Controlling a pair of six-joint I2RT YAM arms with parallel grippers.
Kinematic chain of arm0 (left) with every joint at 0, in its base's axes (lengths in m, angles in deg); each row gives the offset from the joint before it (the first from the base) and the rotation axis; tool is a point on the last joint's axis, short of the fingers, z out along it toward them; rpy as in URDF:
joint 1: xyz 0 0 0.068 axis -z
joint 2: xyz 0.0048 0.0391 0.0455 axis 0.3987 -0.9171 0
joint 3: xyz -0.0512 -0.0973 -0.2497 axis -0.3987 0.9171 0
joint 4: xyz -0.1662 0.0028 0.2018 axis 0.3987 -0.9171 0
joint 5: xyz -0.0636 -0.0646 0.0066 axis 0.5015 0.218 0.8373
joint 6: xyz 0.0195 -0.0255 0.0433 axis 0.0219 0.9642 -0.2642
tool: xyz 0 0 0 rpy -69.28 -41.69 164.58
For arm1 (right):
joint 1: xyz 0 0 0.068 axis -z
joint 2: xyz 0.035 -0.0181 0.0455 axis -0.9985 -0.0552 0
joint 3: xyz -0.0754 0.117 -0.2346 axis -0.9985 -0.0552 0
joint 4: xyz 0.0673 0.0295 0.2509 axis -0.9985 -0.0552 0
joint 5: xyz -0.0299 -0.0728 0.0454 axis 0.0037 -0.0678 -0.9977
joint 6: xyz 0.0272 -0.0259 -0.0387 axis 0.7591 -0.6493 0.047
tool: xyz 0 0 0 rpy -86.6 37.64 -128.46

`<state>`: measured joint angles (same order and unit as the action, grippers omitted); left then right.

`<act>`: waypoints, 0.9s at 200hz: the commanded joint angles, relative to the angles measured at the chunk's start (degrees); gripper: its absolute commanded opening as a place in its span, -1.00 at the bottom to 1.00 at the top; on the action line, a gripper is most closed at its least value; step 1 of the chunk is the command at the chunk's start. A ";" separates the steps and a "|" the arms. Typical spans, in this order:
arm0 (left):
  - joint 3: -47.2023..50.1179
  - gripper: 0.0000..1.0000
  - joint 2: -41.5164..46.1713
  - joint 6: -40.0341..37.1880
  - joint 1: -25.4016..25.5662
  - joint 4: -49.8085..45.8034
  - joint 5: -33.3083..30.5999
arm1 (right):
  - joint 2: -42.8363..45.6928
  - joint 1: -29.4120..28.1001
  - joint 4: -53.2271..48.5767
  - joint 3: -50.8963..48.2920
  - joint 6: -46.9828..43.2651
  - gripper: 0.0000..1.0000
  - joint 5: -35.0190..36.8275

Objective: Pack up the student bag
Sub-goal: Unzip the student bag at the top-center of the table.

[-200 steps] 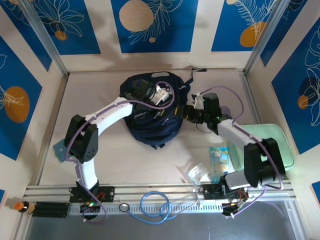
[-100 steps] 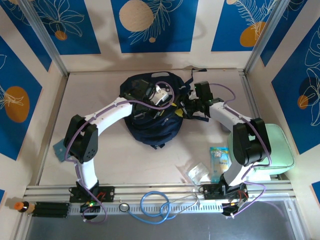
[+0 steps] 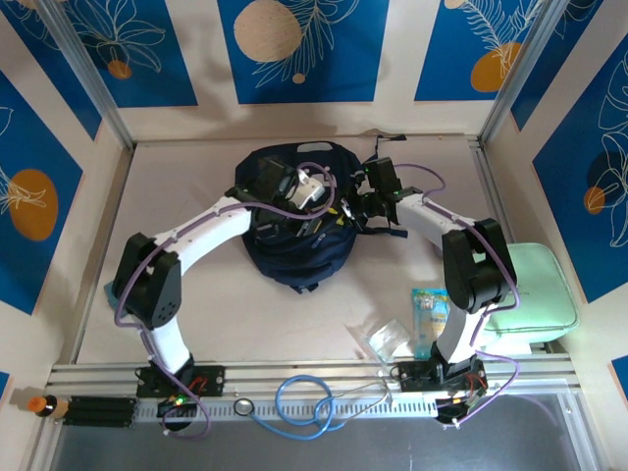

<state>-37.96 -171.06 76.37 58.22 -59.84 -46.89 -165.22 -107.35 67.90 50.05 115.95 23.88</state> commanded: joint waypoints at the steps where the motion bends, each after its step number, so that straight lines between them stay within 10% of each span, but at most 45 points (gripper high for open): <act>1: 1.64 -0.19 5.23 8.62 -0.08 -2.38 -3.80 | 0.06 -0.49 4.01 0.62 0.44 -0.61 -2.60; 88: 26.10 0.01 16.10 43.06 5.44 20.92 -1.06 | 0.45 -0.60 12.94 -1.66 6.38 -0.68 -7.74; 180: 30.88 0.02 12.03 50.18 5.62 37.74 -5.63 | 1.25 -1.19 14.13 -3.05 7.71 -0.68 -8.06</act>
<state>-7.80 -157.07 124.35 63.55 -29.40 -51.33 -165.24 -107.39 79.16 47.32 122.46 20.08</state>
